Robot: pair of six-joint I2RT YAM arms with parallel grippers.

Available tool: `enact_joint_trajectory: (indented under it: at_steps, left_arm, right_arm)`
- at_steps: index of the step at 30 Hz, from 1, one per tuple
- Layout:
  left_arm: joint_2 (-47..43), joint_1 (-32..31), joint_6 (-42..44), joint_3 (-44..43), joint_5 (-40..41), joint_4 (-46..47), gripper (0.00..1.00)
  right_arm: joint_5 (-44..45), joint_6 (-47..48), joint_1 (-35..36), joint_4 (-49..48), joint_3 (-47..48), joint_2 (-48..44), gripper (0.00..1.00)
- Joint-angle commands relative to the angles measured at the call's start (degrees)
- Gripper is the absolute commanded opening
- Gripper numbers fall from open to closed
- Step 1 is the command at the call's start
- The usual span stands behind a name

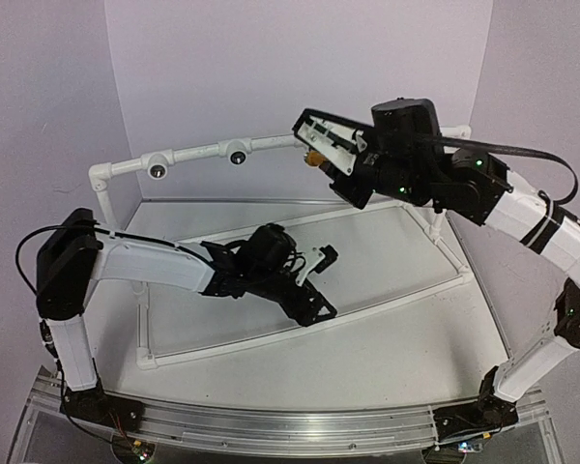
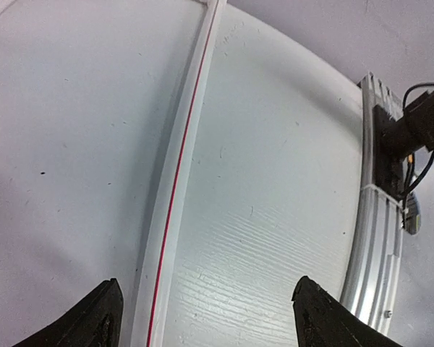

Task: Install the water faucets
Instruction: Hold the pipe with the faucet installed at the center of the board.

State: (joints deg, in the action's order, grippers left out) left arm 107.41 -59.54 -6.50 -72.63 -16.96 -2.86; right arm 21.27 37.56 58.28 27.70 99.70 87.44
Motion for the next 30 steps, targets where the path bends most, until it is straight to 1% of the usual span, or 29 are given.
enact_joint_trajectory:
  at_steps: [1, 5, 7, 11, 13, 14, 16, 17, 21, 22, 25, 30]
  left_arm:
    - [5.4, -1.6, 10.7, -7.7, 2.4, -6.6, 0.86]
    - [11.0, -3.4, 15.5, -11.5, 3.6, -8.2, 0.87]
    - [13.4, -4.5, 17.2, -11.9, 4.7, -8.3, 0.87]
    - [16.9, -5.2, 18.1, -10.8, 8.5, -6.7, 0.8]
    - [17.8, -5.1, 19.1, -10.1, 10.7, -6.2, 0.78]
    - [18.0, -5.1, 19.1, -9.8, 11.1, -6.2, 0.76]
    - [18.5, -5.1, 18.6, -9.3, 11.3, -5.9, 0.7]
    - [18.9, -5.1, 18.4, -9.2, 11.3, -5.6, 0.66]
    - [20.1, -4.9, 17.8, -8.8, 12.4, -4.7, 0.47]
    - [20.5, -4.5, 17.9, -9.0, 12.3, -4.6, 0.41]
    - [21.0, -3.6, 17.6, -9.3, 11.6, -4.6, 0.22]
    - [21.9, -2.7, 17.1, -9.6, 10.3, -4.6, 0.03]
  right_arm:
    - [12.7, 14.0, 0.0, -2.1, -1.0, 1.2, 0.0]
    - [15.3, 19.4, 0.1, -9.7, -4.7, 1.7, 0.0]
    - [15.3, 21.8, 0.0, -13.0, -6.2, 1.6, 0.0]
    - [17.7, 28.9, 0.3, -21.7, -10.9, 1.5, 0.0]
    - [17.7, 30.4, 0.4, -23.9, -13.0, 1.1, 0.0]
    - [17.8, 31.1, 0.5, -24.6, -13.5, 1.2, 0.0]
    - [17.9, 34.7, 0.7, -26.6, -16.1, 0.8, 0.0]
    - [17.9, 36.8, 0.7, -30.2, -17.8, 0.5, 0.0]
    - [19.6, 42.5, 0.7, -38.1, -22.4, -0.2, 0.0]
    - [20.3, 44.1, 0.7, -41.7, -23.5, -0.2, 0.0]
    - [20.8, 48.7, 0.8, -48.2, -26.6, -0.9, 0.0]
    - [20.4, 53.4, 1.3, -55.4, -28.9, -1.5, 0.0]
